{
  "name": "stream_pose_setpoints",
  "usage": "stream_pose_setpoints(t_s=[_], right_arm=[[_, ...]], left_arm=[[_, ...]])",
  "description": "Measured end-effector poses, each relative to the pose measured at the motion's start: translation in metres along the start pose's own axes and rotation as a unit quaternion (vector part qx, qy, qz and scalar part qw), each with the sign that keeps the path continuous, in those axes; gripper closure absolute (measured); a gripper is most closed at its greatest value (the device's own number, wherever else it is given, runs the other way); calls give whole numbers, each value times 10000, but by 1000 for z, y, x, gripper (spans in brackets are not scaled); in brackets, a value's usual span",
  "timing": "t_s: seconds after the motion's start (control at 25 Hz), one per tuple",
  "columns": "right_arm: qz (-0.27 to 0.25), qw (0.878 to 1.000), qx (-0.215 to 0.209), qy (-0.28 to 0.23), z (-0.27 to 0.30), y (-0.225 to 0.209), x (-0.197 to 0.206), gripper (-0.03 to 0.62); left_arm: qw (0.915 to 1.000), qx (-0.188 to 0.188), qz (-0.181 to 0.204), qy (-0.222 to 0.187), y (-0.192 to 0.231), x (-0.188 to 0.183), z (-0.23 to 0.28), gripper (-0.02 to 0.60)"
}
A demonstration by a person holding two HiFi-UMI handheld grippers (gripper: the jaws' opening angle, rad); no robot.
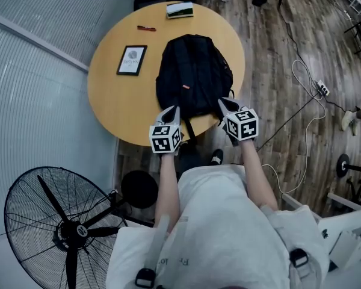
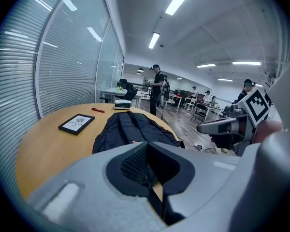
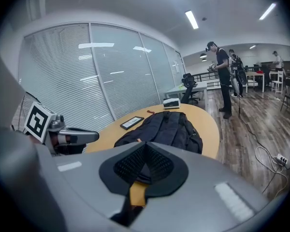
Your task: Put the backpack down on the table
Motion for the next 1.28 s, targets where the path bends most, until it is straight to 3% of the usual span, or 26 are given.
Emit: stream_pose_setpoints(t_s=[1.28], right_arm=[[-67,9999,-117,-26,-10,3,7,595]], left_arm=[[9997,223,114,-23,-12,1,-6,578]])
Point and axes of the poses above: the fingertips, and each gripper's own axes: z forward along the fingers, y to its left, x out of its underside, the point moved 4 cm from there along -z, backward along the fingers, and after that the axes turned 6 degrees about z, right-handed, at the moved point
